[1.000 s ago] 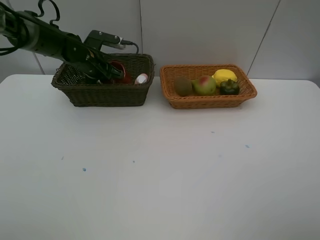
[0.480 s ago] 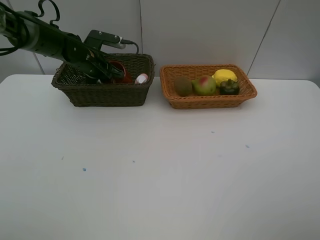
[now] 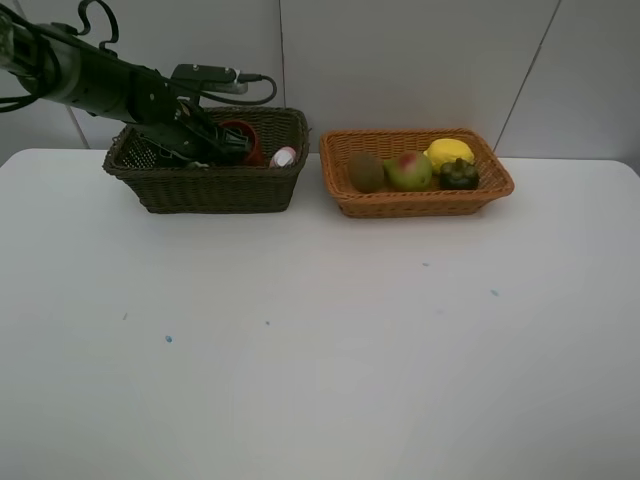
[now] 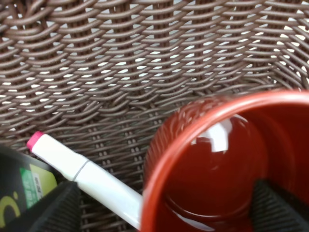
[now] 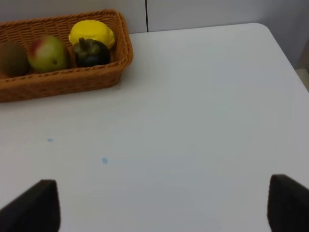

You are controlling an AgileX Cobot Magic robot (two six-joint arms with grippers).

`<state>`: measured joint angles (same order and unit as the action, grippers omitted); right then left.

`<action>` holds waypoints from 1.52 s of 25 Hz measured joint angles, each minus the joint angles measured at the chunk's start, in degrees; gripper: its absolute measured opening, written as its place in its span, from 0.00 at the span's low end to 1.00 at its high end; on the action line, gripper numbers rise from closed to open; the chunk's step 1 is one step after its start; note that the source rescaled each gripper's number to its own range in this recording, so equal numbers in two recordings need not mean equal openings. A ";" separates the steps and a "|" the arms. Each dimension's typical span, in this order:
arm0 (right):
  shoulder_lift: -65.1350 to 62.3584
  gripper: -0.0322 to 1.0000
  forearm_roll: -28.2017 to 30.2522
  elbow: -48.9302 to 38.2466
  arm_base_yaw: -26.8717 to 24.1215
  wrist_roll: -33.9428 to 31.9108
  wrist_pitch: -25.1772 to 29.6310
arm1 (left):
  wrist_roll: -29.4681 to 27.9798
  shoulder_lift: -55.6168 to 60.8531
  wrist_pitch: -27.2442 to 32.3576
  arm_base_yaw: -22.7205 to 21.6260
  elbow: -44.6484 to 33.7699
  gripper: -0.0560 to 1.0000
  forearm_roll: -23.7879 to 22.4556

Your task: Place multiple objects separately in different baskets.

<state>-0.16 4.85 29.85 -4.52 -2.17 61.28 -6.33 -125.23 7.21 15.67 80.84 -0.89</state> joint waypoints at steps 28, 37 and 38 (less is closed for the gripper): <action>0.00 0.93 0.00 0.00 0.00 0.00 0.00 | 1.13 13.85 13.70 0.00 -0.14 0.95 0.24; 0.00 0.93 0.00 0.00 0.00 0.00 0.00 | 1.13 24.62 24.03 0.00 -0.14 0.95 0.24; 0.00 0.93 0.00 0.00 0.00 0.00 0.00 | 1.13 26.26 24.94 0.00 -0.14 0.95 0.24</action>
<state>-0.16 4.85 29.85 -4.52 -2.17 61.28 -5.20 -98.97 32.15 15.67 80.71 -0.65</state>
